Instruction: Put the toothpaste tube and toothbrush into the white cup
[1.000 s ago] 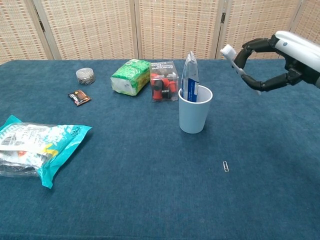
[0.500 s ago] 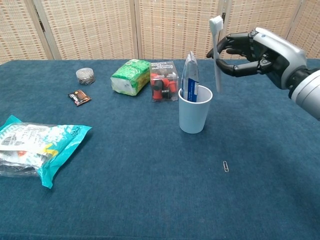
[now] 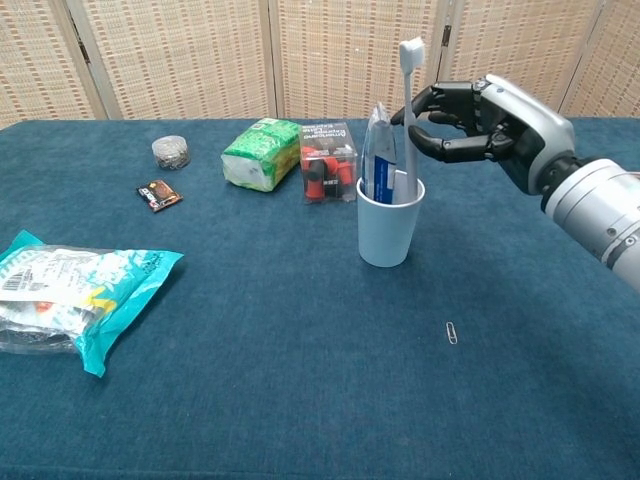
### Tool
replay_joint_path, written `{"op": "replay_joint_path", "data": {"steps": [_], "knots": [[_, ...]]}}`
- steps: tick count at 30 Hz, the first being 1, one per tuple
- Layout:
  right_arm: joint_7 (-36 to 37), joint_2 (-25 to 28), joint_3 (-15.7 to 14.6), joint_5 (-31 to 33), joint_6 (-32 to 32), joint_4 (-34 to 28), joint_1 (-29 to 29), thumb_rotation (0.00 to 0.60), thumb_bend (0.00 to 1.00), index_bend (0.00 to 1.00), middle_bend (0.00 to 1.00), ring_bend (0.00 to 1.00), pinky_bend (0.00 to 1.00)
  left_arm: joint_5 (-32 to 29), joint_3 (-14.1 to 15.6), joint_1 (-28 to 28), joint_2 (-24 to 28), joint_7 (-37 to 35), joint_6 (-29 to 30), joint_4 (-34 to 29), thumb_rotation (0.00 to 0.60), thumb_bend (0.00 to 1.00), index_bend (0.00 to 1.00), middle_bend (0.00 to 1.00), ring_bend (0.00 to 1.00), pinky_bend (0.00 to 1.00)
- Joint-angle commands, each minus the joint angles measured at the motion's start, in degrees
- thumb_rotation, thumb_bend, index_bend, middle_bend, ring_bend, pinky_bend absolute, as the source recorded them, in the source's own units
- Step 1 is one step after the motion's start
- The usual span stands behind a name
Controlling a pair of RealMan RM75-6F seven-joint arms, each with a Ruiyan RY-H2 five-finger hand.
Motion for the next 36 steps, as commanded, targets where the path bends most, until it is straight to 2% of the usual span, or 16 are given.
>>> {"op": "replay_joint_path", "data": {"steps": [1, 11, 21, 28, 32, 34, 36], "knots": [[0.7, -0.7, -0.1, -0.4, 0.0, 1.1, 0.3, 0.600, 0.39, 0.63, 0.35, 0.13, 0.10, 0.0, 0.0, 0.0, 0.0, 0.0, 0.0, 0.1, 0.600, 0.25, 0.17, 0.10, 0.14, 0.19], [2.7, -0.9, -1.5, -2.0, 1.1, 3.3, -0.1, 0.600, 0.41, 0.61, 0.33, 0.13, 0.10, -0.2, 0.0, -0.1, -0.2, -0.1, -0.3, 0.4, 0.600, 0.25, 0.17, 0.10, 0.14, 0.19], [2.1, -0.8, -2.0, -2.9, 3.1, 4.2, -0.7, 0.600, 0.37, 0.34, 0.27, 0.10, 0.08, 0.0, -0.1, -0.3, -0.5, 0.1, -0.5, 0.4, 0.600, 0.25, 0.17, 0.10, 0.14, 0.19], [1.1, 0.1, -1.9, -3.6, 4.5, 3.5, -1.0, 0.600, 0.35, 0.22, 0.23, 0.09, 0.07, 0.1, -0.1, -0.3, -0.4, 0.2, -0.3, 0.3, 0.600, 0.25, 0.17, 0.10, 0.14, 0.19], [-3.8, 2.7, -2.6, -5.4, 6.8, 2.7, -1.8, 0.600, 0.35, 0.22, 0.22, 0.09, 0.07, 0.1, -0.3, -0.4, -0.1, 0.3, -0.2, 0.1, 0.600, 0.25, 0.17, 0.10, 0.14, 0.19], [-7.0, 4.7, -3.3, -5.7, 7.4, 1.6, -2.6, 0.600, 0.40, 0.22, 0.23, 0.09, 0.07, 0.2, -0.4, -0.5, -0.2, 0.3, -0.1, 0.0, 0.600, 0.25, 0.17, 0.10, 0.14, 0.19], [-11.0, 7.0, -4.1, -5.7, 8.4, -0.4, -4.0, 0.600, 0.48, 0.22, 0.24, 0.09, 0.07, 0.6, -0.6, -0.7, -0.5, 0.2, 0.3, 0.1, 0.600, 0.25, 0.17, 0.10, 0.14, 0.19]]}}
